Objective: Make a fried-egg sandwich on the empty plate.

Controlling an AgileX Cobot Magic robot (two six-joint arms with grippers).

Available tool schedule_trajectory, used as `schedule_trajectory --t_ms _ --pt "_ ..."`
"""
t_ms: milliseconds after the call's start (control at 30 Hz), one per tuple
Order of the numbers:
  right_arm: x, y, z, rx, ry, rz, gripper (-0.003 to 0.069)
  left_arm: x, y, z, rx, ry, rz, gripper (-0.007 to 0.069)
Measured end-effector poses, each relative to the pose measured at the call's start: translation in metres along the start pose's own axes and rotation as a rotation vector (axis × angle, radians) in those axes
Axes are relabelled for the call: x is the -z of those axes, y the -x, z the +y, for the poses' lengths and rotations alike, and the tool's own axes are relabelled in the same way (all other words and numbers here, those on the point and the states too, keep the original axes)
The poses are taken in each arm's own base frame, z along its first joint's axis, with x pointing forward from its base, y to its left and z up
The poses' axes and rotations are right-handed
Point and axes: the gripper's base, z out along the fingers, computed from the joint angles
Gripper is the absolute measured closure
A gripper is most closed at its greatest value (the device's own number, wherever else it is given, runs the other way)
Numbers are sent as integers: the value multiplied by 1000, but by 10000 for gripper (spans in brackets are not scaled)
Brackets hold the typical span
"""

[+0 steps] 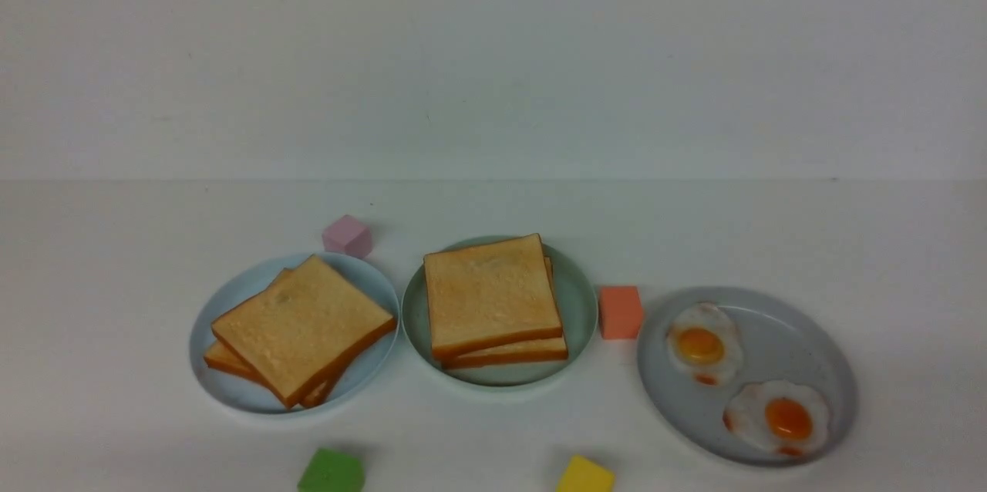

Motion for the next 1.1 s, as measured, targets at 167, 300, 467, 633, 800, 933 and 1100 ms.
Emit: schedule_trajectory --t_ms 167,300,467,633,800,933,1100 --pt "0 0 0 0 0 0 640 0 0 0 1 5 -1 627" --pt "0 0 0 0 0 0 637 0 0 0 2 6 -1 624" --pt "0 0 0 0 0 0 634 0 0 0 3 6 -1 620" --pt "0 0 0 0 0 0 634 0 0 0 3 6 -1 620" --pt "0 0 0 0 0 0 632 0 0 0 3 6 -1 613" --pt "0 0 0 0 0 0 628 0 0 0 3 6 -1 610" --pt "0 0 0 -19 0 1 624 0 0 0 3 6 -1 608"
